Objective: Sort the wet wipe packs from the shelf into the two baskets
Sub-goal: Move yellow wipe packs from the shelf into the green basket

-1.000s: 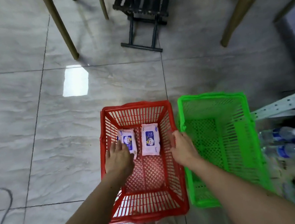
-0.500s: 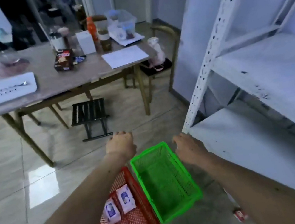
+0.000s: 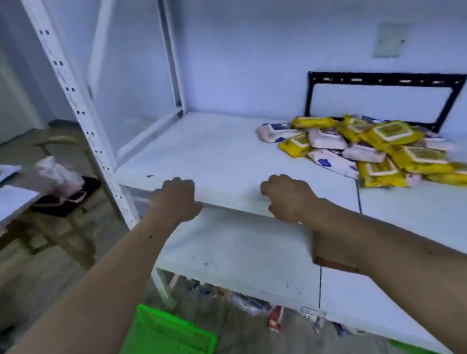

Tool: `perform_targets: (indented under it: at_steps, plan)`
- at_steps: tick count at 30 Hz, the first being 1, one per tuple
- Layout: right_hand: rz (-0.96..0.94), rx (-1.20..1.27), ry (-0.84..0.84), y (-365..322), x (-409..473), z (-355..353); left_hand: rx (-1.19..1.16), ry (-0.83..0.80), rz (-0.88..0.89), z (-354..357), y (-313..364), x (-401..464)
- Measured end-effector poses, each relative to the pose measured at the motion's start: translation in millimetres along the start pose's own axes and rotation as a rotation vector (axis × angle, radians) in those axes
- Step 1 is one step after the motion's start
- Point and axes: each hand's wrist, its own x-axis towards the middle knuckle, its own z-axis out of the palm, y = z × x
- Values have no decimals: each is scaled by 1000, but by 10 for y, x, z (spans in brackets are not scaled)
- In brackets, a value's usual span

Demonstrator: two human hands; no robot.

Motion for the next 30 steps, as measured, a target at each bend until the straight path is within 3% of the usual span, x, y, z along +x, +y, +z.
perform_targets:
  at_steps: [11,17,21,26,30]
  plan:
    - [330,-75,-35,2292,-520,-33,-18,29,219,-153,2202,968]
    - [435,-71,-57,3153,-405,15,-25,58,353,-181,3016,1666]
    - [497,-20,18,3640,-181,17,-28,69,450,-260,3389,2193]
    - [449,-7,-30,4103,178,29,-25,9,583,-275,3792,2762]
    - [349,-9,-106,4362,439,35,-136,-77,579,-147,4036,3156]
